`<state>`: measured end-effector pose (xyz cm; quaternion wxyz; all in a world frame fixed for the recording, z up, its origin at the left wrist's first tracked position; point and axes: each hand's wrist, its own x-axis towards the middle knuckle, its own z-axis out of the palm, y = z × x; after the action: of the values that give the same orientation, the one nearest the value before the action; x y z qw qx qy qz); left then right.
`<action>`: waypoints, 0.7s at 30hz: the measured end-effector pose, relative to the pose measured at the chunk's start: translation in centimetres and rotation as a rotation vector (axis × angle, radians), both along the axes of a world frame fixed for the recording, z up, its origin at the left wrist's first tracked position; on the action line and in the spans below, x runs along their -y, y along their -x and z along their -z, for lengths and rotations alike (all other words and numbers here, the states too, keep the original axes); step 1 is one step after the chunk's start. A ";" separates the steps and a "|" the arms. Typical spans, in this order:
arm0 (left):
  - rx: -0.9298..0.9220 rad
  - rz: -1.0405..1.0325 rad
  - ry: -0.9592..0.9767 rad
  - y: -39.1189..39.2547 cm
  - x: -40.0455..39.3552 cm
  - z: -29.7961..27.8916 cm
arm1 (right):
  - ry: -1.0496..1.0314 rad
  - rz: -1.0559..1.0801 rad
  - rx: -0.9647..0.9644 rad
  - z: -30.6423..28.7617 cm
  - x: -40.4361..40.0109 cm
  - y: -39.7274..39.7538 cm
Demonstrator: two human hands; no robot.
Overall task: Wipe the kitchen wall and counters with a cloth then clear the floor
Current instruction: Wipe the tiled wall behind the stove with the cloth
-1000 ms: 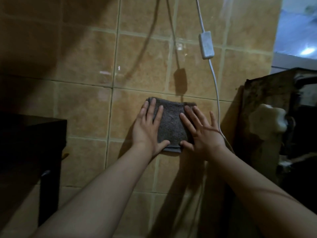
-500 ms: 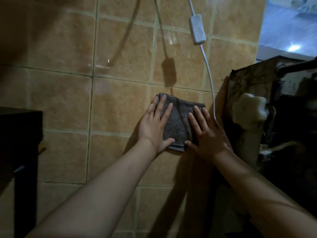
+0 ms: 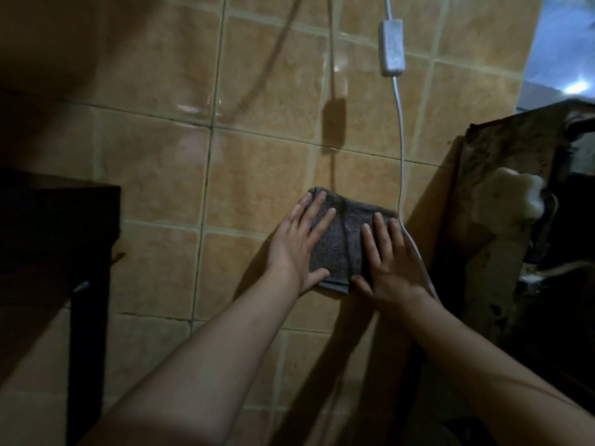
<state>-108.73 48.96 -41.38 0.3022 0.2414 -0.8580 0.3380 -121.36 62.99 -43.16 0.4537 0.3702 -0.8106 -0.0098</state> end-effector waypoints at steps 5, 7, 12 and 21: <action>0.028 -0.058 0.000 -2.1 1.7 1.0 | 0.029 -0.060 0.045 1.3 2.6 -2.0; 0.036 -0.067 -0.010 -2.7 2.3 1.1 | 0.032 -0.048 0.054 1.4 3.3 -2.5; 0.017 -0.073 -0.055 -4.5 4.4 2.2 | -0.025 -0.095 0.036 1.8 5.1 -4.6; -0.026 -0.167 -0.162 -9.2 9.4 4.4 | -0.036 -0.137 -0.014 3.3 11.2 -9.5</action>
<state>-99.53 39.59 -45.77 0.2635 0.3401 -0.8554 0.2884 -111.91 51.83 -46.42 0.4523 0.4328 -0.7798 0.0039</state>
